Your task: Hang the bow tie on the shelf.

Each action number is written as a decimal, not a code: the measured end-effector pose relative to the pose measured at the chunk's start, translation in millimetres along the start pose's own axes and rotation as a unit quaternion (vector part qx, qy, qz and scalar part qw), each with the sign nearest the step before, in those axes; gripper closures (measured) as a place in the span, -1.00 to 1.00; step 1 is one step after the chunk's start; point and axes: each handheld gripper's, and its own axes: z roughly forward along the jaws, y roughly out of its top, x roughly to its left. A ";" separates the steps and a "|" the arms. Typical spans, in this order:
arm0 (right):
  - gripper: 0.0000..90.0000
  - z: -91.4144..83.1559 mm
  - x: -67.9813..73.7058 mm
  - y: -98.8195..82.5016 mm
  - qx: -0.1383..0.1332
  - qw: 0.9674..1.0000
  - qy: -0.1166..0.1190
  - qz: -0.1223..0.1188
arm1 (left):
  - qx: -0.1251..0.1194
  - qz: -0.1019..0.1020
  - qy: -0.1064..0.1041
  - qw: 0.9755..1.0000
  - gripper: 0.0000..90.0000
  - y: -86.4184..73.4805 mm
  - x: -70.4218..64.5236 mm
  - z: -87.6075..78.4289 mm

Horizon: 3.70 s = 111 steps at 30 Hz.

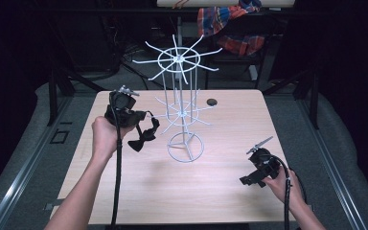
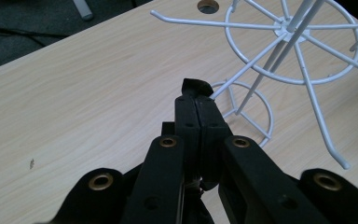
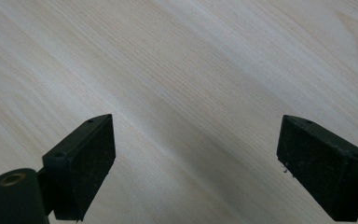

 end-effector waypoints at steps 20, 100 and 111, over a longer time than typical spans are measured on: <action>-0.75 0.2 -0.4 -0.1 0.004 1.000 -0.002 0.001 | 0.003 0.015 -0.008 1.000 0.97 4.3 -12.9 6.6; -0.76 -1.4 1.5 -0.6 -0.003 1.000 -0.002 0.000 | 0.005 0.000 0.003 1.000 -0.64 -50.9 4.7 -10.6; -0.76 -2.7 2.7 -0.9 -0.005 1.000 -0.003 0.001 | 0.007 -0.009 0.021 1.000 -0.80 -75.2 13.1 -27.4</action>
